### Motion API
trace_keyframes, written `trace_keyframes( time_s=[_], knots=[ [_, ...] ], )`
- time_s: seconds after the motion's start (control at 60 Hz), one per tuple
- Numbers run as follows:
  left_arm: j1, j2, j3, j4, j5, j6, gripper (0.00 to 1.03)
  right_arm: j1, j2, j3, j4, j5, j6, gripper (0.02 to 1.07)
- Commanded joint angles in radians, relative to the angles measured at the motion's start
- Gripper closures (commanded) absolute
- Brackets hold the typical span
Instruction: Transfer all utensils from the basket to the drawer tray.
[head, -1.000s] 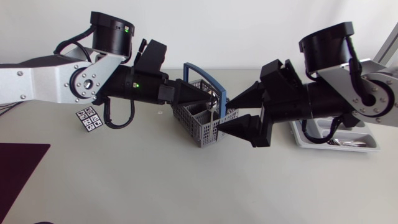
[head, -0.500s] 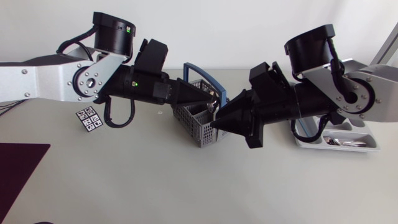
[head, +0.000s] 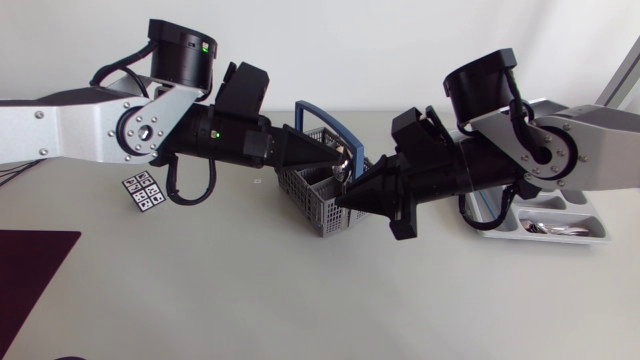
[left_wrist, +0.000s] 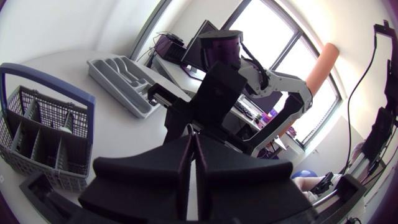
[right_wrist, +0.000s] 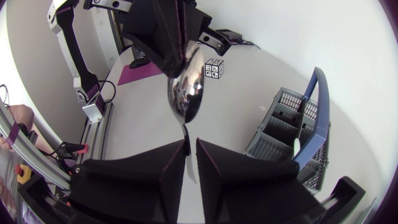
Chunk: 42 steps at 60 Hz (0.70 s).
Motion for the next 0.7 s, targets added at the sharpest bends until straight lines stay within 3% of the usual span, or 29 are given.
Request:
trace_keyframes(
  time_s=[0.0,0.183,0.267,0.383,0.683],
  knots=[
    [0.007,0.018,0.032,0.002,0.025,-0.024,0.94,-0.005,0.014,0.017,-0.015,-0.004,-0.017,0.93],
    [0.007,0.015,0.03,0.003,0.024,-0.021,0.74,0.0,0.011,0.012,-0.033,0.0,-0.027,0.93],
    [0.012,0.012,0.033,0.003,0.024,-0.021,0.58,0.003,0.012,0.011,-0.047,0.011,-0.033,0.93],
    [0.027,0.009,0.053,0.011,0.016,-0.027,0.43,0.0,0.015,0.011,-0.084,0.013,-0.063,0.93],
    [0.07,0.009,0.081,0.017,-0.015,-0.041,0.41,-0.031,0.02,-0.023,-0.13,0.057,-0.119,0.93]
  ],
)
